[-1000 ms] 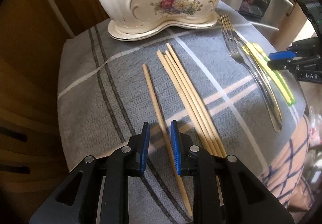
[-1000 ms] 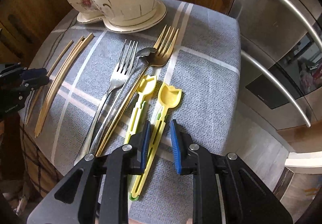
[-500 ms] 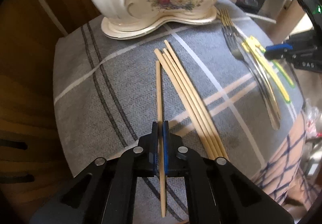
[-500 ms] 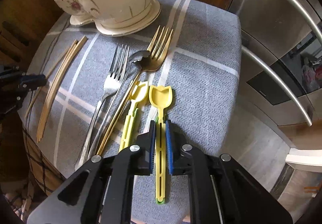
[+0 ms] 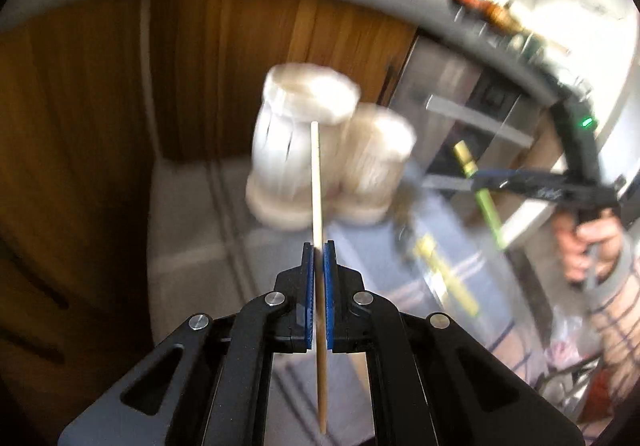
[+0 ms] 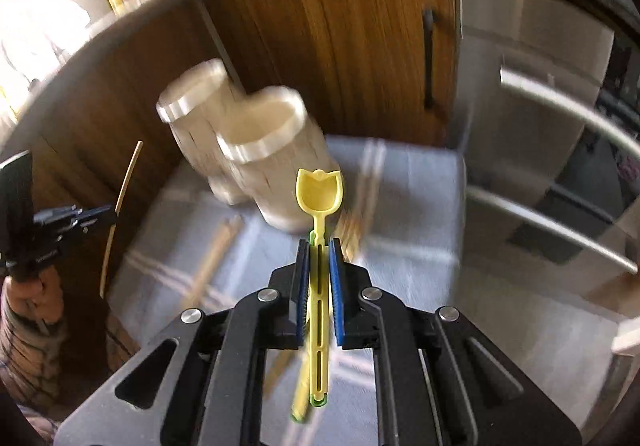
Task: Organize utensils
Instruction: 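Lift the chopstick and tulip spoon and lower them into the porcelain holder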
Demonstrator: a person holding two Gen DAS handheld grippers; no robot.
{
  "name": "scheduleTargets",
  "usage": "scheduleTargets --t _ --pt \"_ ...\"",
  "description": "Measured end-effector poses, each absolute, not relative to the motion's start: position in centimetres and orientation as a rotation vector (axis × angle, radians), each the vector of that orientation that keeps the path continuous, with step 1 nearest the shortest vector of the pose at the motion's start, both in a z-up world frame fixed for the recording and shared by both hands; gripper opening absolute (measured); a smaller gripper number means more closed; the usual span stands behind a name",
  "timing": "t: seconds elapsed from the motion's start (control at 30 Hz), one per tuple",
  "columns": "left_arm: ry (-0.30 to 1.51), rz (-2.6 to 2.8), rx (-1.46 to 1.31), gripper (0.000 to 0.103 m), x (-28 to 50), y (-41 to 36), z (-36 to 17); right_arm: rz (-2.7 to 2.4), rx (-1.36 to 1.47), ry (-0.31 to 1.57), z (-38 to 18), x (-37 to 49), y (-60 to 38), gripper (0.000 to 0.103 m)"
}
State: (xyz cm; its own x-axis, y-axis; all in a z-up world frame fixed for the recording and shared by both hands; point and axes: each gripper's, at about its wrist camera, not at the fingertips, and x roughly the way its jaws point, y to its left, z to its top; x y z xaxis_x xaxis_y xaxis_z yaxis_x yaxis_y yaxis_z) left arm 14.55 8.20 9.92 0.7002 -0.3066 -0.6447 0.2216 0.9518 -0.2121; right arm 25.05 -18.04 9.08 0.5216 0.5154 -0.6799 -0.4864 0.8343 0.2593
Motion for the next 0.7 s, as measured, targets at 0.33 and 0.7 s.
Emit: scheduleTargets --t 0.33,0.7 --pt "0.414 -0.265 -0.157 0.005 20.2 7.3 17.9 0.647 0.122 0.543 14.0 27.7 -12.7 0.010" --pt "0.246 -0.219 -0.244 0.005 28.4 8.1 17.2 0.564 0.101 0.476 12.4 31.7 -10.2 0.010"
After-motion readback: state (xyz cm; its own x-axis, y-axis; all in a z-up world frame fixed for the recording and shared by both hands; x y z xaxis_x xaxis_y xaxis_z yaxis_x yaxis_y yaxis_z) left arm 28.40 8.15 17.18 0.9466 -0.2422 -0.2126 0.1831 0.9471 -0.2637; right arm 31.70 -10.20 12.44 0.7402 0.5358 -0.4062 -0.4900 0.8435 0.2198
